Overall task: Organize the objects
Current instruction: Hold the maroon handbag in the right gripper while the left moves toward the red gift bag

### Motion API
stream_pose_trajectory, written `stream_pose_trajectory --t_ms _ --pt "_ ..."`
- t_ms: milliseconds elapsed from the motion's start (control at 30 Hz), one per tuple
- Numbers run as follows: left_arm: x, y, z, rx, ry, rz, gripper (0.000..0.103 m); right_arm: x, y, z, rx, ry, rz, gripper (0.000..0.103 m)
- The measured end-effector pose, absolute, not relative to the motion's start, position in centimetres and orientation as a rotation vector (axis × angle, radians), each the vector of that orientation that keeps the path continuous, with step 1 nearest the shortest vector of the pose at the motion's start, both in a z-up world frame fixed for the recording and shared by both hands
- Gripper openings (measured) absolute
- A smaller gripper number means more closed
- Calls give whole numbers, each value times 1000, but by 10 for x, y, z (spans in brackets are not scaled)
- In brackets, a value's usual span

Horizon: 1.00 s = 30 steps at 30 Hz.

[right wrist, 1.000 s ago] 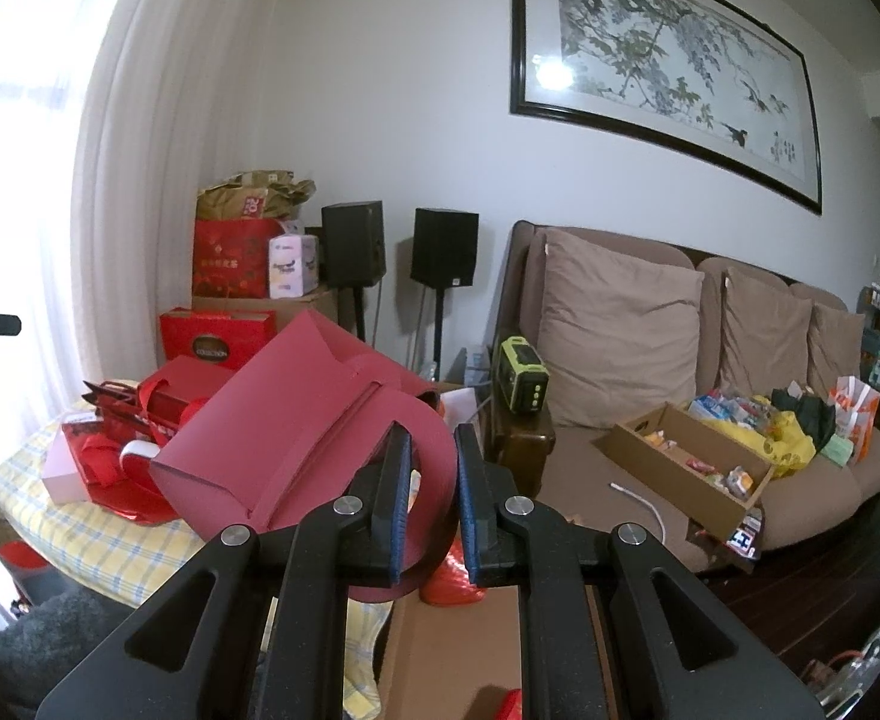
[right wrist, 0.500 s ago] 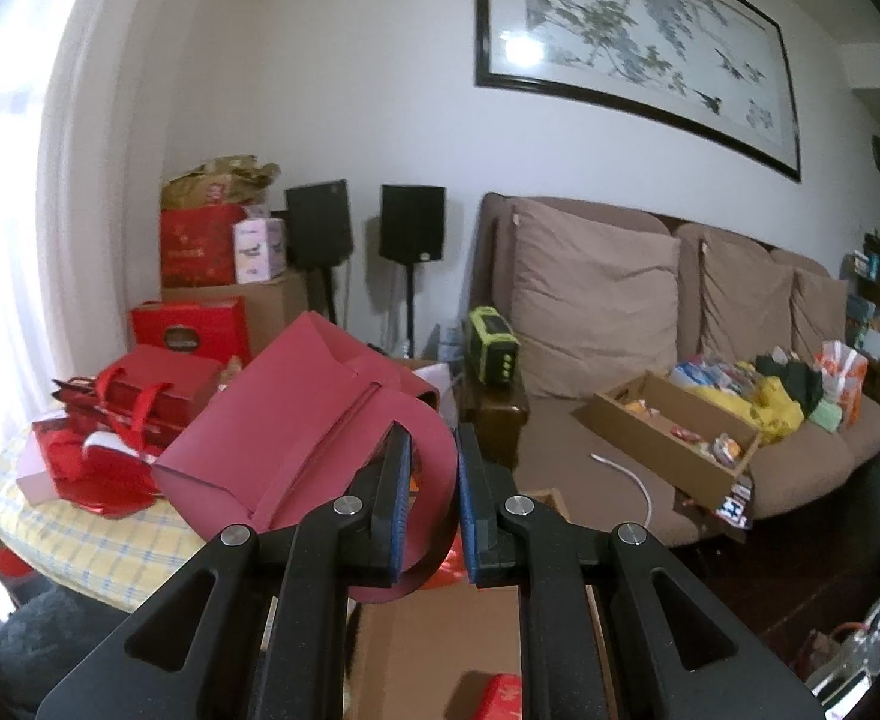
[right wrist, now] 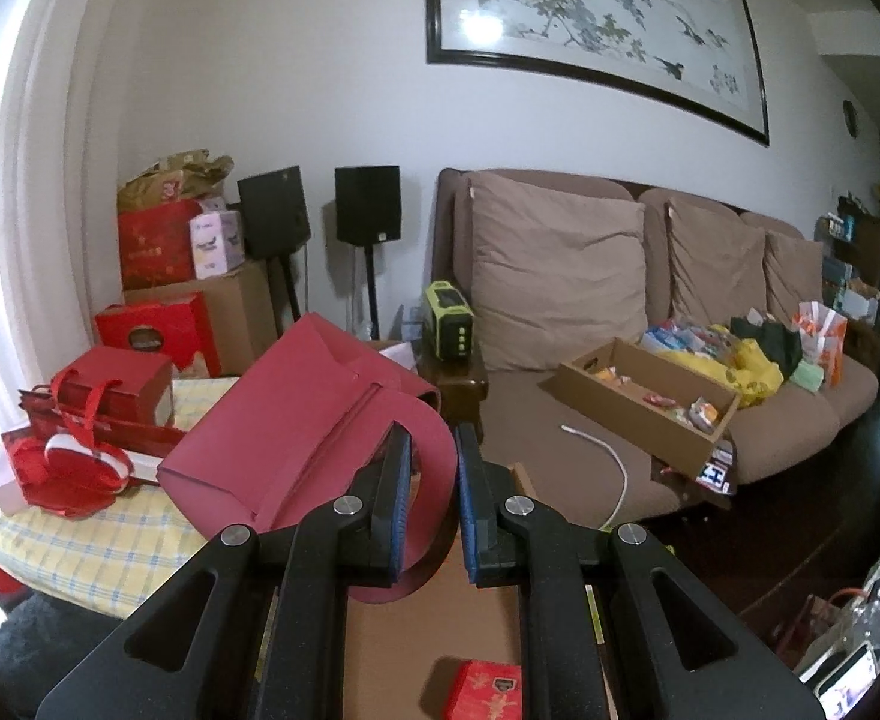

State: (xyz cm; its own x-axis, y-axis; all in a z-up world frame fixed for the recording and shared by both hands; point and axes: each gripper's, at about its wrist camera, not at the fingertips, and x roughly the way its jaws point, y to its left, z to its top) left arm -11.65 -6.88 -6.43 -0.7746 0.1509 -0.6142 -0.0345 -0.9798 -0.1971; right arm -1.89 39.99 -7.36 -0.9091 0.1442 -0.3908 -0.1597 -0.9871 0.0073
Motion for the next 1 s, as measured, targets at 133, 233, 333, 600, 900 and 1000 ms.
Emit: stream_pose_trajectory --t_ms 133,233,333,600,900,1000 --pt "-125 -66 -80 -1057 -243 2843 100 -23 405 -80 -625 84 2915 13" --pt "-132 -69 -96 -1115 -252 2833 100 -25 405 -85 -645 86 2912 13" --pt "-138 -72 -105 -1152 -261 2834 100 -28 405 -89 -661 82 2910 13" --pt "-161 -75 -102 -1136 -185 2884 100 -35 402 -99 -704 86 2910 13" --pt "-230 -101 -117 -1253 122 2982 100 -37 401 -102 -717 93 2915 13" --pt "-251 -105 -131 -1299 197 2960 100 -39 400 -103 -728 91 2919 13"
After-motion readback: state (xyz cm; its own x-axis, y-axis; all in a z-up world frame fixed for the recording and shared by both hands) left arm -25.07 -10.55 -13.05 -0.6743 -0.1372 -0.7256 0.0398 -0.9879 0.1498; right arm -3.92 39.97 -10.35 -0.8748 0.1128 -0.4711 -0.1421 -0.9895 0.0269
